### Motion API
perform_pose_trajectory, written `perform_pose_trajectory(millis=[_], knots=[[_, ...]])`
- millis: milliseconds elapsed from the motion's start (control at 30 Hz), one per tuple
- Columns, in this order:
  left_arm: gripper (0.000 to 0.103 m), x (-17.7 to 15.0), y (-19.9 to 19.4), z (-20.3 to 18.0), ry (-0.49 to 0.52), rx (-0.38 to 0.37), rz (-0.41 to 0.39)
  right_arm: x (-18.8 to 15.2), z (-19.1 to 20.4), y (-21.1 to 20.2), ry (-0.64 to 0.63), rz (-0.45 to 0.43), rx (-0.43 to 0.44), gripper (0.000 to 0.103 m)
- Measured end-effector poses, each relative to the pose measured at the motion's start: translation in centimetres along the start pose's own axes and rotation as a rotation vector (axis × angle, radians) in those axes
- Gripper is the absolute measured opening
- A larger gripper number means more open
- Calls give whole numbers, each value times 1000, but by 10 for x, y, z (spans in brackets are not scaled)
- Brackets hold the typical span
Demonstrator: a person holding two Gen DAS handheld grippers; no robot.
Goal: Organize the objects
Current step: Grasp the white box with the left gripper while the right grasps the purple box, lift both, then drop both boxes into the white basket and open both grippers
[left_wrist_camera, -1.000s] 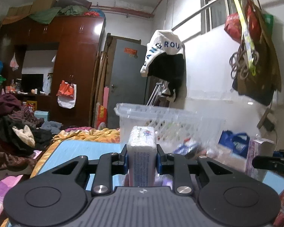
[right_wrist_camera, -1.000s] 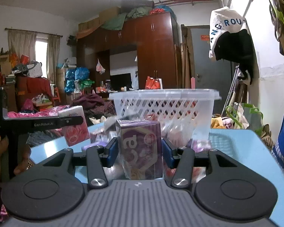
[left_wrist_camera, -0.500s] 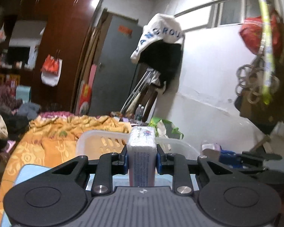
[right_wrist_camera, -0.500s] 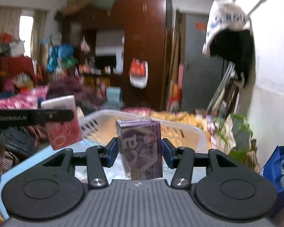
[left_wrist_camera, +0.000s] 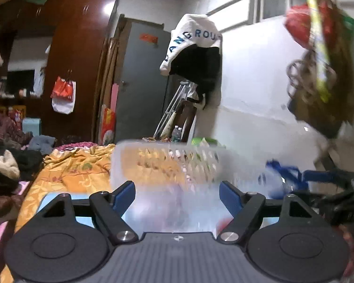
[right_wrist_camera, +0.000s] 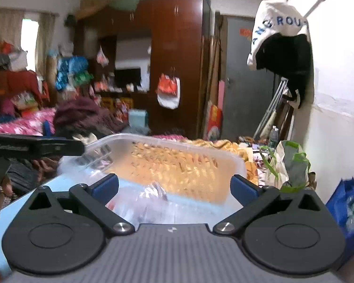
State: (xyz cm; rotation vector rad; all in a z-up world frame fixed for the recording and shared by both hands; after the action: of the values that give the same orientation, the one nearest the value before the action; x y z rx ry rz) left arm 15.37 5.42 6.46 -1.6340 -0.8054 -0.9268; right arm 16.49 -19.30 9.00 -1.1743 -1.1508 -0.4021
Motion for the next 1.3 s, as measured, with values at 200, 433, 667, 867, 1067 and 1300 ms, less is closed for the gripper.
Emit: perform_pose_trajectory(millis=[200,433,667,867,1067,1300], knots=[[81,-65,-38,-11,16,-8,-33,-104,5,-44,125,5,6,103],[81,-77,-36,-43,77,-43,-29,-112,25,-44,71,-55,-14,103],[81,-85,-27,-83,147,-97,-14,-114,32,-39,24,-29,12,81],[81,-86,-2,-127,260,-87,37,-124,37,-35,7,-4,14,70],[81,-91,24,-133,294,-46,96,-127,38,-32,-4,4,8,63],[74,-88,24,-120,252,-70,97,-129,35,-33,-3,13,18,54]])
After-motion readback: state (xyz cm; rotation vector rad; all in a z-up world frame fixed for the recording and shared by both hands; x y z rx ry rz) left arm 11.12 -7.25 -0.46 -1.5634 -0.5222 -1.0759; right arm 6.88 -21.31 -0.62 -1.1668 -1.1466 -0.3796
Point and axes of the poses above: each gripper's, at about its wrist camera, not at the fingertips, and y roughly the way its jaws point, z to its left, x to its top, the point moved 3 cm from there along y, roughly the way its jaws point, and after that the axes turned 11 degrees about z, right-handed, at the moved point
